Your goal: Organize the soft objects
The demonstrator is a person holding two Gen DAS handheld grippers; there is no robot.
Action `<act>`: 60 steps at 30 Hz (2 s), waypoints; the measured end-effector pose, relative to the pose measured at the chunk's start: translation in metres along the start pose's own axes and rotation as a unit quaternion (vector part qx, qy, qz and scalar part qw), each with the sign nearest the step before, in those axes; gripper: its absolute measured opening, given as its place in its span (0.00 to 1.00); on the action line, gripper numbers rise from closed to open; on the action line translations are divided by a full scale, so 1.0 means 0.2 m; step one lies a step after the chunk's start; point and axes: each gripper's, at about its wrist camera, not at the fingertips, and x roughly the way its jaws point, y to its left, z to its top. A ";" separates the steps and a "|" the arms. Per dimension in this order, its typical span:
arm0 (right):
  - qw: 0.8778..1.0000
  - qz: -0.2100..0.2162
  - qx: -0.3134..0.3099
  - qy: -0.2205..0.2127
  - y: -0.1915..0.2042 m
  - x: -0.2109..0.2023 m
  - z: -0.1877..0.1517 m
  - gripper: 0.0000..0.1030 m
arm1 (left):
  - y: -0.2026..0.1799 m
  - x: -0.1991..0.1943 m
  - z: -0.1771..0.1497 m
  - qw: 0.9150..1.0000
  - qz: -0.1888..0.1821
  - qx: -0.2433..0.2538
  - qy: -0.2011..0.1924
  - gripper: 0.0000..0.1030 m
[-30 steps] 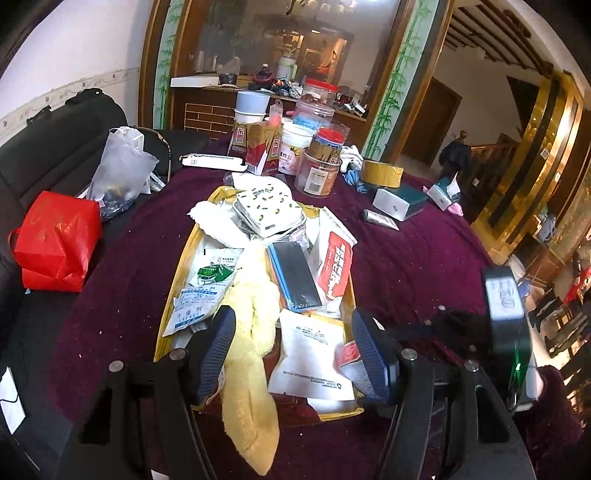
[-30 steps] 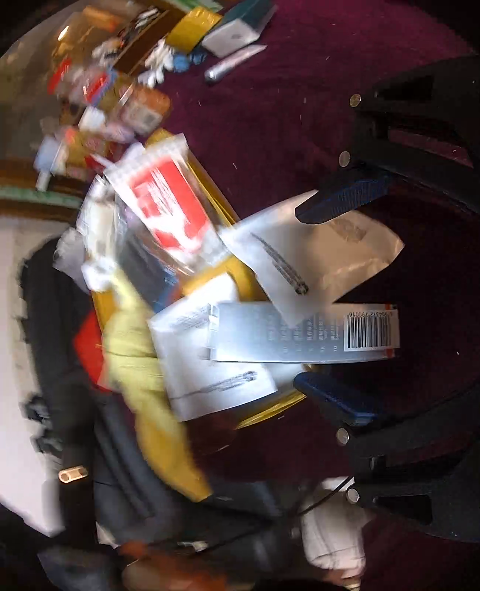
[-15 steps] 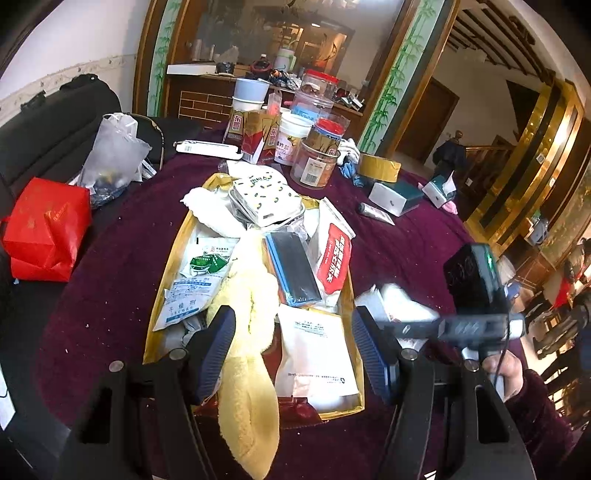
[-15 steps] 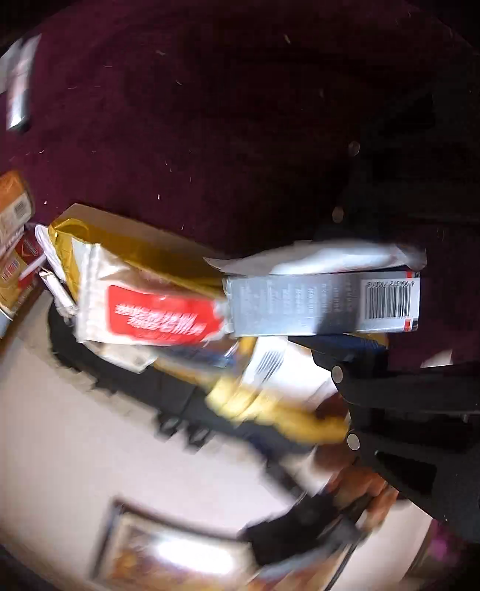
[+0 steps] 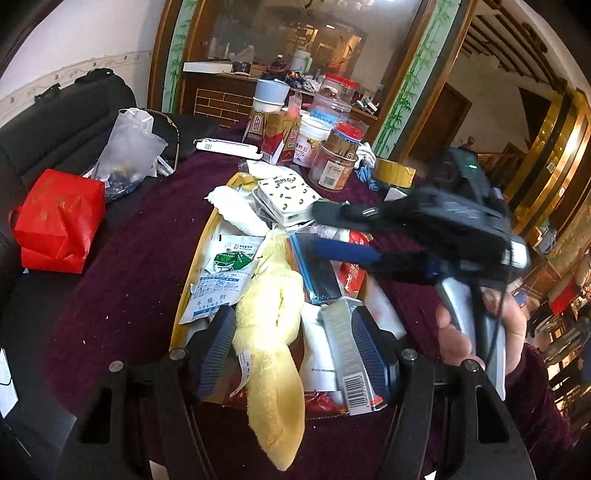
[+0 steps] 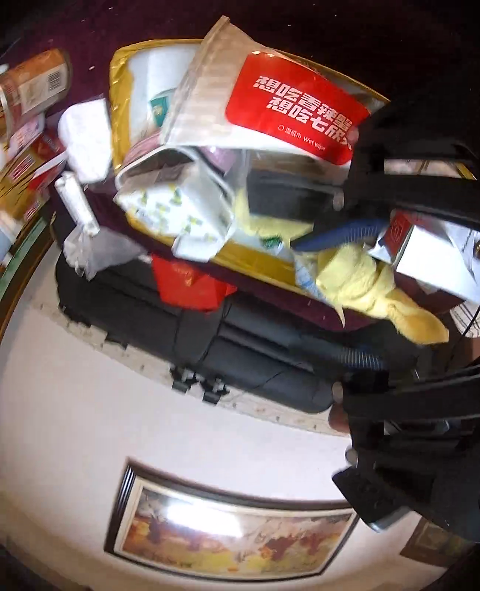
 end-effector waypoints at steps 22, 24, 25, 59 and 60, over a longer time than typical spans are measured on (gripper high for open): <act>0.964 -0.083 0.024 -0.253 -0.51 -1.30 -0.54 0.74 | -0.64 0.10 -0.09 0.990 0.065 0.122 -0.027 0.76; 0.967 -0.099 0.014 -0.235 -0.50 -1.25 -0.53 0.74 | -0.64 0.09 -0.09 0.989 0.092 0.110 -0.041 0.77; 0.969 -0.107 0.006 -0.225 -0.48 -1.22 -0.52 0.74 | -0.64 0.09 -0.10 0.987 0.108 0.107 -0.051 0.77; 0.968 -0.108 -0.193 -0.119 -0.06 -0.72 -0.84 0.74 | -0.39 -0.17 -0.09 0.970 0.161 -0.002 -0.181 0.82; 0.968 -0.108 -0.193 -0.118 -0.06 -0.72 -0.84 0.74 | -0.37 -0.17 -0.09 0.972 0.150 -0.006 -0.181 0.82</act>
